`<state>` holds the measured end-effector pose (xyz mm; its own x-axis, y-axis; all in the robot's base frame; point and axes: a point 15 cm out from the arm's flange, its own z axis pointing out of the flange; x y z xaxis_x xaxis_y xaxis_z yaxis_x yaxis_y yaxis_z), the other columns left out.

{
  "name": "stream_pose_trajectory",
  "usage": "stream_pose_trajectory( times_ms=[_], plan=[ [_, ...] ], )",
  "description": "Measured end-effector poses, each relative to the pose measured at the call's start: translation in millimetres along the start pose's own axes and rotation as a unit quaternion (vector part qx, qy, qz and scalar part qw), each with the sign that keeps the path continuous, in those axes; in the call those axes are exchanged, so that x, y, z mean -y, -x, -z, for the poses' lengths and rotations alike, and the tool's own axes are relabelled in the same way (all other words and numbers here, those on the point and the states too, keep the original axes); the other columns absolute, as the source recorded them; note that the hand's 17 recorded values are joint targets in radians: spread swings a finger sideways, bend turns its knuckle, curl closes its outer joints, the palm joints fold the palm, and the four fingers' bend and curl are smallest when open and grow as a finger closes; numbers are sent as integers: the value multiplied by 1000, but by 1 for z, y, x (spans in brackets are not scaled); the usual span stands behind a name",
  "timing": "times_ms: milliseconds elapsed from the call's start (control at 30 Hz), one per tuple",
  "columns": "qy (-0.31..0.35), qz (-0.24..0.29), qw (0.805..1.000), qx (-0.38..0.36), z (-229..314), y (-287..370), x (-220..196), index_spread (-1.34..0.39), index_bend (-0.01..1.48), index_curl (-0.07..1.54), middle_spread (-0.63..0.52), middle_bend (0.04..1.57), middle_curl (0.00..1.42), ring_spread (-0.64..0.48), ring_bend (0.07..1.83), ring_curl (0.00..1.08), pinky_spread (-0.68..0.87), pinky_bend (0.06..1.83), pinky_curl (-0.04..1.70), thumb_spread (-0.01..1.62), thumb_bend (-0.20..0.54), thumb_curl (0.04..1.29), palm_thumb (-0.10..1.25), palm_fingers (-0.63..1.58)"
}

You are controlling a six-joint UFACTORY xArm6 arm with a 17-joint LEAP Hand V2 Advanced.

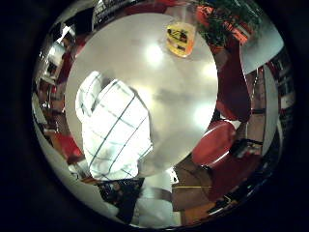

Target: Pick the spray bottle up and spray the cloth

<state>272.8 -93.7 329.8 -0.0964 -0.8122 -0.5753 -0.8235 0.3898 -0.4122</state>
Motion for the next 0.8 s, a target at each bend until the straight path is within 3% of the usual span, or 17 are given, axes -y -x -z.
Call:
stream_pose_trajectory(
  times_ms=[233, 567, 800],
  plan=[
    [-137, -41, 989, 29, 36, -56, 26, -314, 220, 499, -105, 426, 573, -152, 867, 477, -223, 524, 951, 1158, -21, 404, 721, 324],
    [-225, -58, 969, 79, 42, -115, 35, -247, 170, 422, 34, 322, 455, 80, 636, 366, 275, 338, 752, 1135, -20, 416, 699, 145],
    [-235, -99, 960, 115, 31, -148, 28, -227, 149, 332, 89, 275, 393, 171, 538, 303, 391, 331, 594, 1118, -21, 411, 669, 106]
  ],
)
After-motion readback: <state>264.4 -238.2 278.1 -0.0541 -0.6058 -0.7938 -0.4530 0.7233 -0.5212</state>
